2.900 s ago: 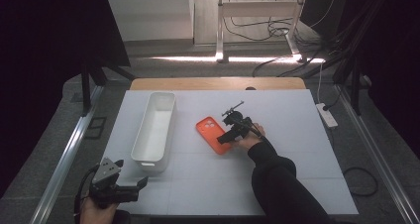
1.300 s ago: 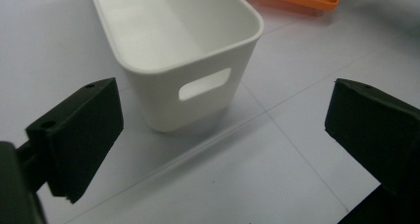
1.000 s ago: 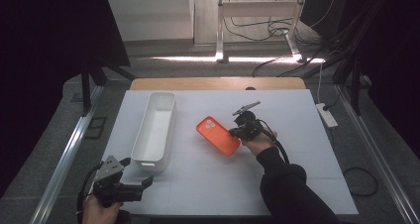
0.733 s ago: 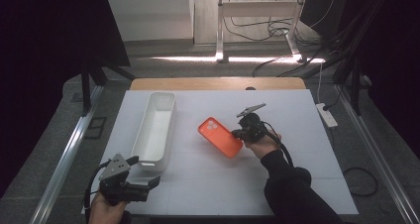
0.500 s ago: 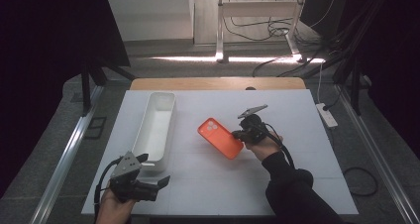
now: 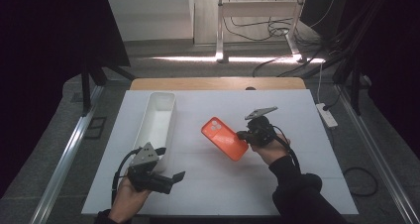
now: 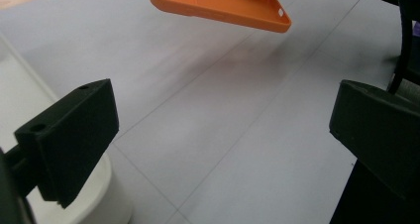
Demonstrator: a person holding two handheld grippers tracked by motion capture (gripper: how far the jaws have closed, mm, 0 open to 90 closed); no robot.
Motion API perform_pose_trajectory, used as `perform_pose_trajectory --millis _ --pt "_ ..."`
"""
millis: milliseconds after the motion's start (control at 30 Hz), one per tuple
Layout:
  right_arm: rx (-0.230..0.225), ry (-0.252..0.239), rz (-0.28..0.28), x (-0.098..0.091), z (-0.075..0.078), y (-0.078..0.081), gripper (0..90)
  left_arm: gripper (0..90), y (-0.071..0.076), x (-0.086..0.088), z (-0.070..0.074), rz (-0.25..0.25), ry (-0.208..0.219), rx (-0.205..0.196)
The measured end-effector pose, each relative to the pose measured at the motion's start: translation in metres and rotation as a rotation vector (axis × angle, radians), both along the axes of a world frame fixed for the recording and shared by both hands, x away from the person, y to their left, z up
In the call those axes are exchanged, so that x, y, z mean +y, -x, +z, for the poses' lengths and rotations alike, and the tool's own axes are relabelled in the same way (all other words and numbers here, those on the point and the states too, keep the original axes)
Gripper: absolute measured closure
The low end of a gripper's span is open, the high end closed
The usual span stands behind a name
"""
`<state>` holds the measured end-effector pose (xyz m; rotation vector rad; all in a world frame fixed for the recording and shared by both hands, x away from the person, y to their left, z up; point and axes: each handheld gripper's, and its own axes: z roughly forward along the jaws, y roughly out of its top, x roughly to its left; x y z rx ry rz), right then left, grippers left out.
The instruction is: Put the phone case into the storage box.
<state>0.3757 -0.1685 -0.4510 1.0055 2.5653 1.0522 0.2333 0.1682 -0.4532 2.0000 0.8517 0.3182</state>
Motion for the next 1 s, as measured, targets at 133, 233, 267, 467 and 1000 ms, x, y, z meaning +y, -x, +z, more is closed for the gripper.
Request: perform_pose_trajectory --millis 133,233,267,467,1000 --pt "-0.008 -0.008 -0.002 -0.006 0.003 0.004 89.5 0.0 -0.008 -0.006 0.000 -0.008 0.006 0.016" --pt "-0.015 -0.017 -0.009 -0.011 0.006 0.009 89.5 0.0 -0.018 -0.012 -0.001 -0.011 0.020 0.033" --pt "-0.017 -0.021 -0.011 -0.013 0.006 0.010 89.5 0.0 -0.020 -0.013 -0.001 -0.014 0.026 0.038" --pt "-0.029 -0.034 -0.022 -0.023 0.011 0.017 89.5 0.0 -0.030 -0.020 -0.003 -0.020 0.033 0.056" --pt "-0.078 -0.089 -0.048 -0.044 0.020 0.041 89.4 0.0 -0.055 -0.033 -0.002 -0.031 0.084 0.089"
